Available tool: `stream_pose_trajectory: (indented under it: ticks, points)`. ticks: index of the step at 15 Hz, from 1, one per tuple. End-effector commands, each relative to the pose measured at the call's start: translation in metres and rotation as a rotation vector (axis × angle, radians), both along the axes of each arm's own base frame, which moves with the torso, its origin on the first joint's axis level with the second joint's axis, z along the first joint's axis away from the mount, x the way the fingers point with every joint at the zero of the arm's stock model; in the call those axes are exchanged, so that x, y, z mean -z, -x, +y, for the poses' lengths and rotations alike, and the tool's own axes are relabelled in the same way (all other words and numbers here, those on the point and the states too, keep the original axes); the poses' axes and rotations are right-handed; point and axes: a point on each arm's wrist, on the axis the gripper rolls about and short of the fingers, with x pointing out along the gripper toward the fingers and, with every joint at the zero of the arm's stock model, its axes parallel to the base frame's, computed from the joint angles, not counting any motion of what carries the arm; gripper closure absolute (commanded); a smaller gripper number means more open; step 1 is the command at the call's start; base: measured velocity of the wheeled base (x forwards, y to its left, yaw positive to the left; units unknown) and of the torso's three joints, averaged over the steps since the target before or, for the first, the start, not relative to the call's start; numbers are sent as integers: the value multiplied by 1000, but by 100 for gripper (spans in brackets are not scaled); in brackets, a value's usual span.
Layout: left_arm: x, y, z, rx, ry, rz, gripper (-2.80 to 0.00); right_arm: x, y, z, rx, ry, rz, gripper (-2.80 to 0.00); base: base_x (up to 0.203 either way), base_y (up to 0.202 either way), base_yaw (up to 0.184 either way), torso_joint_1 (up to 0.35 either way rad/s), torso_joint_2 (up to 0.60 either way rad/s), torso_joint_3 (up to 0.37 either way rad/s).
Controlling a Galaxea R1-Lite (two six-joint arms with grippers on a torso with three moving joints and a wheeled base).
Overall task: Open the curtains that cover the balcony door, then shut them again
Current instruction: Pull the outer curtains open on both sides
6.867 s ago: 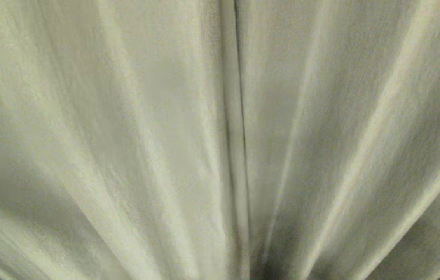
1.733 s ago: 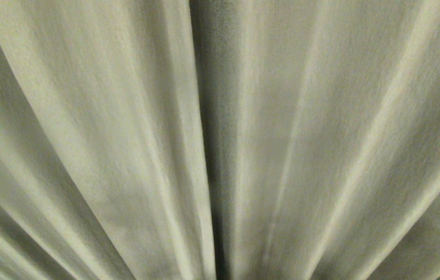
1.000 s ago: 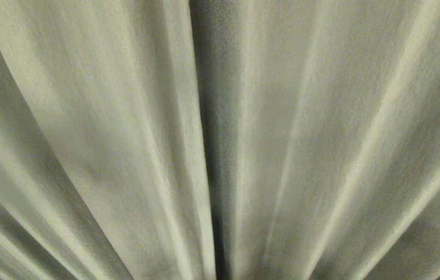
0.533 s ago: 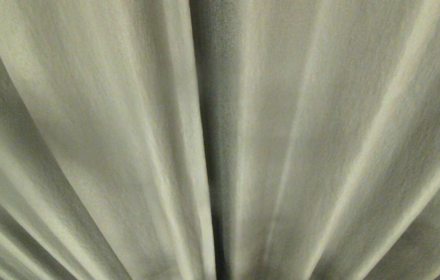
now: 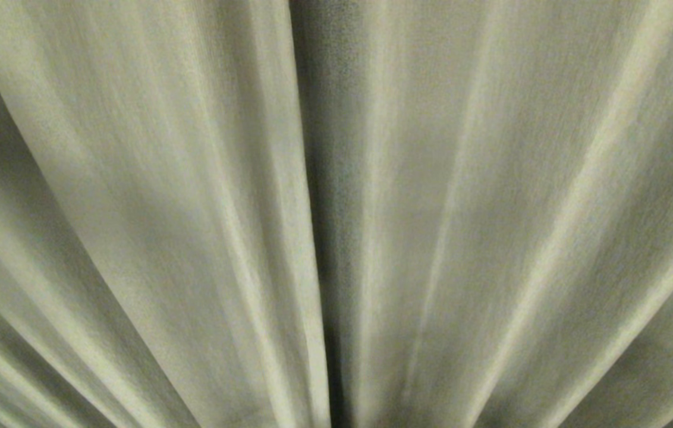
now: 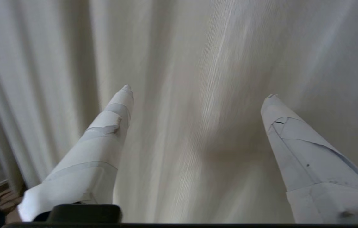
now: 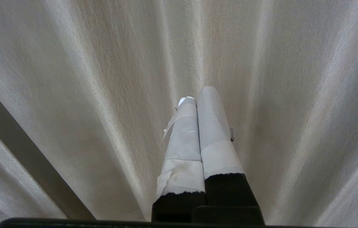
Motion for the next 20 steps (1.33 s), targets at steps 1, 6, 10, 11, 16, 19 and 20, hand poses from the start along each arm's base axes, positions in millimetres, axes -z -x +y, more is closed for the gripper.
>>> stream_pose_trajectory:
  ticks: [1,6,10,11,16,19,20]
  points:
    - [5,-39,20,3,20,27,-280,0,0,0,0,-1,-1,0,0,0,0,0,0,0]
    - [0,-86,44,27,1,-20,-280,0,0,0,0,-1,-1,0,0,0,0,0,0,0]
    - [-4,-115,57,128,-3,-40,-280,0,0,0,1,-1,-1,0,0,0,0,0,0,0]
    - [-6,-122,60,141,-9,-50,-280,0,0,0,0,-1,-1,0,0,0,0,0,0,0]
    - [-12,-161,76,226,-34,-89,-280,0,0,0,0,-1,-1,0,0,0,0,0,0,0]
    - [-12,-180,84,243,-50,-108,-280,0,0,0,0,-1,-1,0,0,0,0,0,0,0]
    - [-11,-184,86,245,-53,-112,-280,0,0,0,1,-1,-1,0,0,0,0,0,0,0]
